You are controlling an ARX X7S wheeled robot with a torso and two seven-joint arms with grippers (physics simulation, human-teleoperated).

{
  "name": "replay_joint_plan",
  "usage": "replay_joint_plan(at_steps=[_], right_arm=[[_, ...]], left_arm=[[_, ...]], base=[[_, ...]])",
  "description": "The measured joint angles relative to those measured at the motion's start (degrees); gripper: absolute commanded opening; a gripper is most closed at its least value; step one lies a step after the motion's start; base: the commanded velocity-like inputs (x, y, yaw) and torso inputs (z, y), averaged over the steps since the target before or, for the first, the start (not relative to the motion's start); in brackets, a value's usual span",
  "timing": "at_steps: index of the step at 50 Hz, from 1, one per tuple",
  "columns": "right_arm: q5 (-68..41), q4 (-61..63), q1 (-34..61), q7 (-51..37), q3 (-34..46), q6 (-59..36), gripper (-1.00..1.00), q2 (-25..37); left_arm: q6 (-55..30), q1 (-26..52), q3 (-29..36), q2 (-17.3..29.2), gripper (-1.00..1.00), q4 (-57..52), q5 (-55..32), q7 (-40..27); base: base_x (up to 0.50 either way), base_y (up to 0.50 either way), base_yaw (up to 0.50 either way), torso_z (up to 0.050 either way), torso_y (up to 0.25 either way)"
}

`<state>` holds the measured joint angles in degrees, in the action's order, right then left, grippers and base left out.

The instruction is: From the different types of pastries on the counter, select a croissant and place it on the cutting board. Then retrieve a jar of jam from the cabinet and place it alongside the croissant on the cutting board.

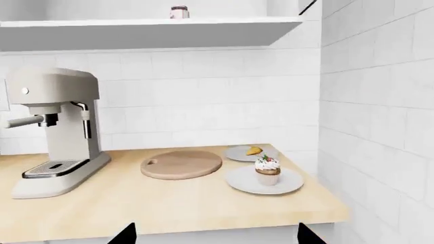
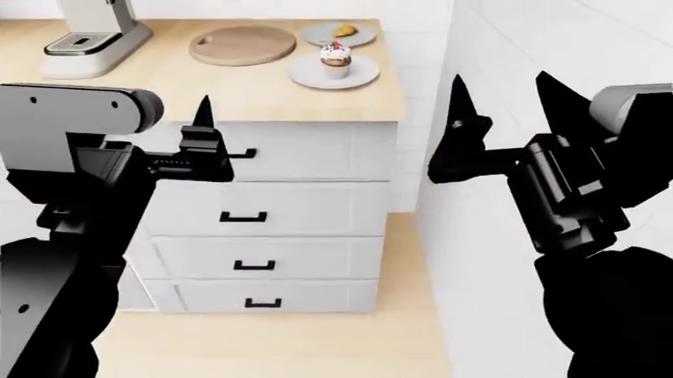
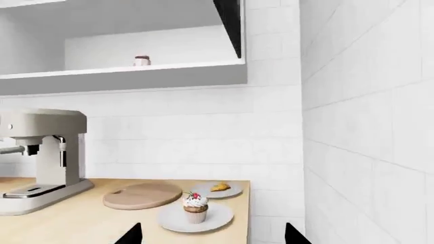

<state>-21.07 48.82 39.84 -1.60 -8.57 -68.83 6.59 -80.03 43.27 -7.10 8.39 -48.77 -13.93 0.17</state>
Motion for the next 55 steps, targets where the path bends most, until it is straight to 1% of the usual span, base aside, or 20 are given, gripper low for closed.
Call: replay_joint_plan(at_steps=[6,12,19,24,33,45,55], right_arm=[[-2.5,2.6,5.3,0.1,-2.5,-5.7,1.0,0.2],[-4.4,4.2,9.3,0.1,-4.1,-9.9,1.0,0.5],[-6.2,4.6,12.8,-0.2,-4.9,-13.5,1.0,0.7],[-6.9,4.0,14.1,-0.4,-4.9,-14.6,1.0,1.1],[-8.4,3.0,15.1,-0.4,-4.8,-16.0,1.0,1.6],[-11.3,1.2,17.0,-0.7,-5.7,-19.0,1.0,2.7],[-19.4,-1.3,18.8,-6.4,-6.6,-20.2,1.0,5.0]], left_arm=[[-4.5,4.3,-1.6,0.8,1.0,-1.3,-3.6,-1.5],[-6.9,7.6,-3.6,2.6,1.0,-1.1,-11.3,-6.5],[-8.2,10.2,-5.1,4.7,1.0,-0.2,-19.5,-12.4],[-6.8,10.9,-4.6,5.9,1.0,0.4,-22.8,-14.8],[-2.8,10.0,-2.6,8.8,1.0,-0.2,-25.5,-16.2],[-2.6,10.8,-2.1,10.7,1.0,-0.9,-28.9,-16.8],[-2.9,11.5,-1.7,11.6,1.0,-1.0,-30.8,-16.8]], base=[[0.5,0.2,0.0,0.0,0.0],[0.47,0.37,0.0,0.0,0.0],[0.45,0.29,0.0,0.0,0.002],[0.47,0.19,0.0,0.0,0.0],[0.47,0.19,0.0,0.05,0.0],[0.47,0.19,0.0,0.05,0.0],[0.47,0.21,0.0,0.05,0.0]])
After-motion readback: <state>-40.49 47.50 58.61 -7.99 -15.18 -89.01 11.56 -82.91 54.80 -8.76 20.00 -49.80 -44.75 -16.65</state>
